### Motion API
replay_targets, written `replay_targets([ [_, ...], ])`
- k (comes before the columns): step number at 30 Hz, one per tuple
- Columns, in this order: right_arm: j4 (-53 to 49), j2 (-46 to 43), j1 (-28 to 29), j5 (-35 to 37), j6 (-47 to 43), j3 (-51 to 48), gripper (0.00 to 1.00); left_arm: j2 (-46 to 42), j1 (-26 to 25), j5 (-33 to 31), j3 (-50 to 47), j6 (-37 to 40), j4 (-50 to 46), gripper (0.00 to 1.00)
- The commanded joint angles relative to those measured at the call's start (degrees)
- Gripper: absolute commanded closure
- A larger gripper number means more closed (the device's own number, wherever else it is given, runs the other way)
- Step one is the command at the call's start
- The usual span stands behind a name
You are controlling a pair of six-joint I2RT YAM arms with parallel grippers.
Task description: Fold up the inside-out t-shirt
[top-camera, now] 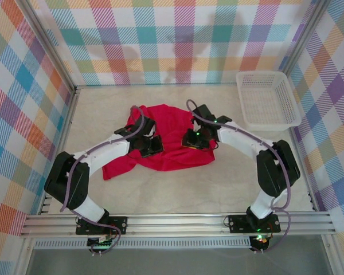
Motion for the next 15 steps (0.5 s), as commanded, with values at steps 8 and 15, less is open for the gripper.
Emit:
replay_targets([
  [8,2.0,10.6,2.7,1.6,-3.5,6.5,0.63,0.6,-0.4,-1.6,1.8,0.2,-1.3,1.00],
  [15,1.9,18.4,2.3,8.0,-0.4,14.2,0.52,-1.8,-0.4,-2.0,2.0,0.7,-3.0,1.00],
])
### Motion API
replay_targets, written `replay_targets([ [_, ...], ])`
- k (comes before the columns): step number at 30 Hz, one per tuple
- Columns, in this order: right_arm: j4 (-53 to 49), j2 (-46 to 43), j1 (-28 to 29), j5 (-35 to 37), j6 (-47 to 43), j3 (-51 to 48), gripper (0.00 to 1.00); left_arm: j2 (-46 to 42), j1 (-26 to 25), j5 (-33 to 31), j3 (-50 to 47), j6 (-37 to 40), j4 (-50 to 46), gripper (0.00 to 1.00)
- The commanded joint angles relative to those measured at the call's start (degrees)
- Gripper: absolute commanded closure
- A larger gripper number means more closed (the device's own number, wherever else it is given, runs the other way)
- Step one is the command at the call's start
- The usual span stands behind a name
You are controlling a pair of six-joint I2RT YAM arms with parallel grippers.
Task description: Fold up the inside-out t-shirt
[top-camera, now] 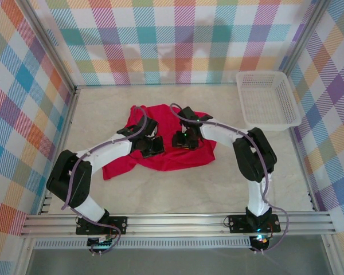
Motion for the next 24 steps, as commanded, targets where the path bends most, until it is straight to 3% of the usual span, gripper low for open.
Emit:
replay_targets([
  [1,-0.3,2.5,-0.4,3.8,2.8,5.1,0.59,-3.0,0.1,-0.8,1.4,1.0,-2.4,1.00],
  [3,-2.1,2.9,-0.4,3.4,4.4,7.1,0.82,-3.6,0.2,-1.5,1.3,1.4,-3.4,1.00],
  [5,-4.2,0.9,-0.3,1.8,5.1,7.7,0.98,-4.1,0.5,-1.7,1.3,1.7,-3.7,1.00],
  [13,-11.7,-17.0,-0.8,-9.2,3.6,5.1,1.00,-1.5,3.4,-1.0,5.4,4.0,-1.6,1.00],
  [17,-6.0,-22.6,-4.6,-22.6,6.3,1.1,1.00,-0.5,3.7,-0.3,7.6,4.4,-0.5,1.00],
  [20,2.3,-23.1,-8.1,-30.3,10.7,-1.8,1.00,-0.6,3.7,0.7,7.0,3.6,0.9,1.00],
  [24,7.3,-15.0,-11.8,-34.0,13.2,1.4,1.00,-0.5,3.6,2.6,5.3,2.2,3.0,1.00],
])
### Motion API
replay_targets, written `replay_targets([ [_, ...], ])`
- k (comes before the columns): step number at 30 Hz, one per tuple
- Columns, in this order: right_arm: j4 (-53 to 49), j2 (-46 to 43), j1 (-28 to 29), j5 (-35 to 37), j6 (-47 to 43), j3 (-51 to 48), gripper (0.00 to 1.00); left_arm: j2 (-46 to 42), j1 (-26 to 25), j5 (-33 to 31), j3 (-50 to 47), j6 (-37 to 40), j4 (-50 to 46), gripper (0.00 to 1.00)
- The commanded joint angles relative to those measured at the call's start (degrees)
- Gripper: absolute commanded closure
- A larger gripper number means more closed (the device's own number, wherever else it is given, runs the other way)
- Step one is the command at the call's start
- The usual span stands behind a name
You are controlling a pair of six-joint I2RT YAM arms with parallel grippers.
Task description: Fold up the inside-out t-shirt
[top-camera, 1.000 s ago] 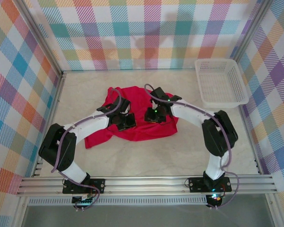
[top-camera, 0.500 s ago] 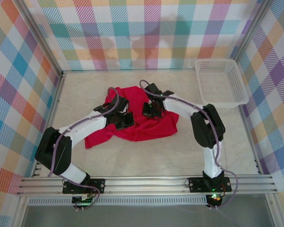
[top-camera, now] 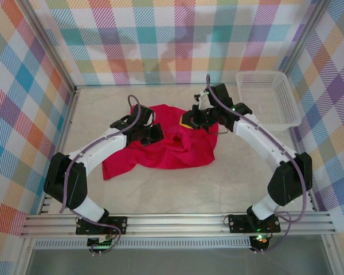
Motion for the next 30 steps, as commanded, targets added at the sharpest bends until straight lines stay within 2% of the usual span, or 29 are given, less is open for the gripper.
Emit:
replay_targets([
  [1,6.2,9.2,-2.7,-7.0,3.6,2.6,0.95,0.9,0.3,2.0,-1.5,-1.4,2.2,1.00],
  [2,5.4,12.4,-3.7,-5.5,3.4,4.6,0.80,1.2,0.3,2.6,-1.8,-1.9,2.9,1.00],
  [3,3.1,15.7,-4.5,-1.9,2.8,7.1,0.75,1.5,0.3,3.2,-2.2,-2.4,3.7,1.00],
  [5,-3.3,20.6,-5.0,6.6,0.4,12.5,0.72,2.1,0.3,4.1,-2.7,-3.6,5.3,1.00],
  [7,-7.2,22.4,-4.5,11.2,-1.8,15.1,0.70,2.8,0.3,4.4,-2.6,-4.2,5.6,1.00],
  [10,-8.1,18.5,-2.1,16.5,-4.1,11.2,0.68,3.8,0.3,4.6,-2.1,-4.2,5.4,1.00],
  [13,-5.4,11.4,1.5,22.3,-5.3,2.5,0.69,4.1,0.3,4.7,-1.9,-4.1,5.3,1.00],
  [17,0.0,8.7,5.4,23.5,-5.5,-4.6,0.72,4.2,0.3,4.5,-1.7,-3.8,4.7,1.00],
  [21,1.1,13.9,7.5,21.7,-4.4,-2.6,0.73,4.2,0.5,4.1,-1.0,-3.2,3.4,1.00],
  [23,0.9,17.2,8.1,21.6,-4.1,0.0,0.67,3.7,0.7,3.9,-1.1,-3.2,3.2,1.00],
  [30,1.6,26.5,8.1,22.7,-1.2,9.2,0.58,2.5,1.0,3.6,-1.8,-3.2,2.9,1.00],
])
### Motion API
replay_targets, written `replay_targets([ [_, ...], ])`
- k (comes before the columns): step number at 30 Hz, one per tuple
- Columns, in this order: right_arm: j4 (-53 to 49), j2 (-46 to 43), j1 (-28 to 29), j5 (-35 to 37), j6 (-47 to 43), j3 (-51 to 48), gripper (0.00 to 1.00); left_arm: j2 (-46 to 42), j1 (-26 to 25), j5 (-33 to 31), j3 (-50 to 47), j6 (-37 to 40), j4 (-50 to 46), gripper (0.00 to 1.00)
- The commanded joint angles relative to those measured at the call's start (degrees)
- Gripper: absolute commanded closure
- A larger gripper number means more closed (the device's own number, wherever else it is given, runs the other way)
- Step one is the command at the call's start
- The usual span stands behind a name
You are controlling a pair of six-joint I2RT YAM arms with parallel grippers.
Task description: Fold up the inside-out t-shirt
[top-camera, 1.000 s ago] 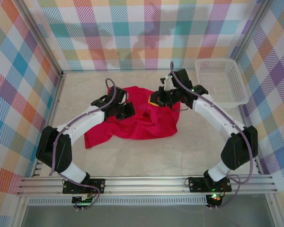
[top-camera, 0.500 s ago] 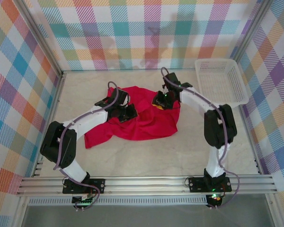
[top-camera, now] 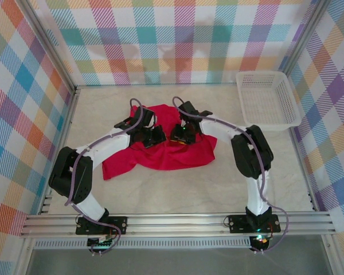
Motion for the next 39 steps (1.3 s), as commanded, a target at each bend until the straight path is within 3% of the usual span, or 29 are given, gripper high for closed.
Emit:
replay_targets([
  [1,0.9,3.0,0.1,0.4,2.3,5.9,0.58,-1.4,0.4,0.1,-0.1,0.3,-1.4,1.00],
  [4,0.6,5.5,0.1,0.2,4.8,8.4,0.58,-1.5,0.5,0.2,-0.5,0.5,-1.4,1.00],
  [6,-1.2,6.7,0.1,0.8,5.4,10.1,0.65,-1.6,0.5,0.3,-0.8,0.5,-1.4,1.00],
  [9,-4.7,7.4,-0.2,1.4,5.1,11.8,0.92,-1.9,0.8,0.5,-1.2,0.6,-1.4,1.00],
  [11,-6.0,6.0,-0.4,1.8,4.4,11.4,1.00,-2.3,1.2,0.7,-1.4,0.6,-1.5,1.00],
  [16,-11.1,-2.6,-0.5,1.3,-0.5,9.9,1.00,-3.4,2.4,0.7,-1.3,0.7,-2.2,1.00],
  [23,-19.7,-23.0,-0.8,4.6,-6.1,2.7,1.00,-1.8,3.6,0.6,0.7,0.8,-2.8,1.00],
  [30,-13.0,-41.0,-2.6,2.4,-2.0,-14.2,1.00,-0.8,3.6,1.5,1.8,-0.1,-2.1,1.00],
  [34,-8.7,-42.2,-3.5,-2.8,-2.1,-18.1,1.00,-0.8,3.5,1.9,2.0,-0.5,-1.9,1.00],
  [36,-6.1,-39.4,-3.6,-9.9,-3.0,-18.2,1.00,-0.7,3.1,2.3,2.1,-1.0,-1.3,1.00],
  [39,-6.4,-33.8,-3.5,-13.6,-3.4,-16.1,1.00,-0.2,2.0,2.1,2.8,-1.7,-0.7,1.00],
])
